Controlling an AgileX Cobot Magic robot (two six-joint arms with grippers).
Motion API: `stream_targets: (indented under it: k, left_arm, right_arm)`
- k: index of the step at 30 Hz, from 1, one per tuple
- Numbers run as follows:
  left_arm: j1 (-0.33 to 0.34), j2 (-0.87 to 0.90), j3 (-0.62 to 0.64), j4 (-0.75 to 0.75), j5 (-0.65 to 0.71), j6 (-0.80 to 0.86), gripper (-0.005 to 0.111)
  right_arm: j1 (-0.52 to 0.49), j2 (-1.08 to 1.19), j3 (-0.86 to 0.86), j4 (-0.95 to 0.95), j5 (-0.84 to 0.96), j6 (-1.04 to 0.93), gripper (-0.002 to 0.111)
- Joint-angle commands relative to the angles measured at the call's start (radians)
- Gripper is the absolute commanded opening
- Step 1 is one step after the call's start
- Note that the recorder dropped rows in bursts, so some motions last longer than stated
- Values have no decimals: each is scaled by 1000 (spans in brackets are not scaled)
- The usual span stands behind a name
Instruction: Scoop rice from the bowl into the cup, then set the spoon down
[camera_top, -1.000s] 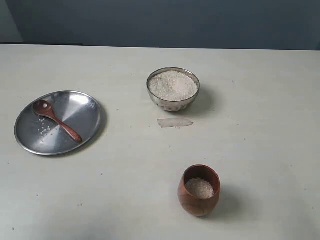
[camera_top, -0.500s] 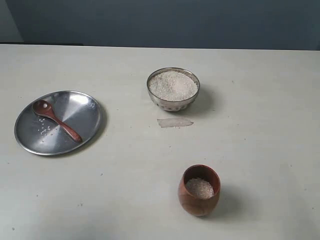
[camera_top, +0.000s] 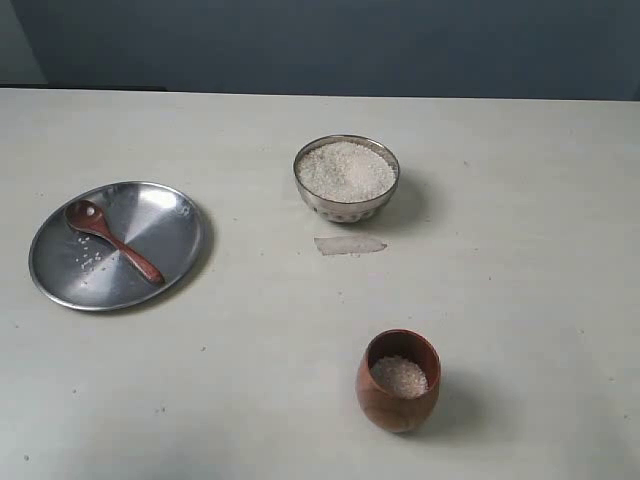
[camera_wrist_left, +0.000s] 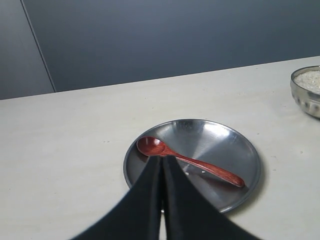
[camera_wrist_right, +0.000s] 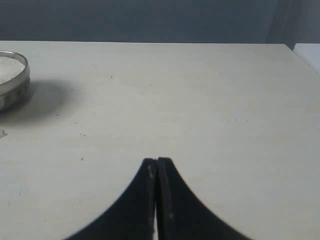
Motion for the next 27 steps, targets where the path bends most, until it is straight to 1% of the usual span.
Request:
stream_targets:
  k: [1, 6, 10, 27]
  left_arm:
    - [2, -5, 4, 6, -8, -7, 0]
    - [2, -5, 4, 6, -8, -7, 0]
    - [3, -5, 4, 11, -8, -7, 0]
    - [3, -5, 4, 11, -8, -7, 0]
  right_arm:
    - [-4, -25, 2, 0, -10, -2, 0]
    - [-4, -188, 2, 0, -10, -2, 0]
    - [-4, -188, 2, 0, -40, -2, 0]
    - [-4, -188, 2, 0, -36, -2, 0]
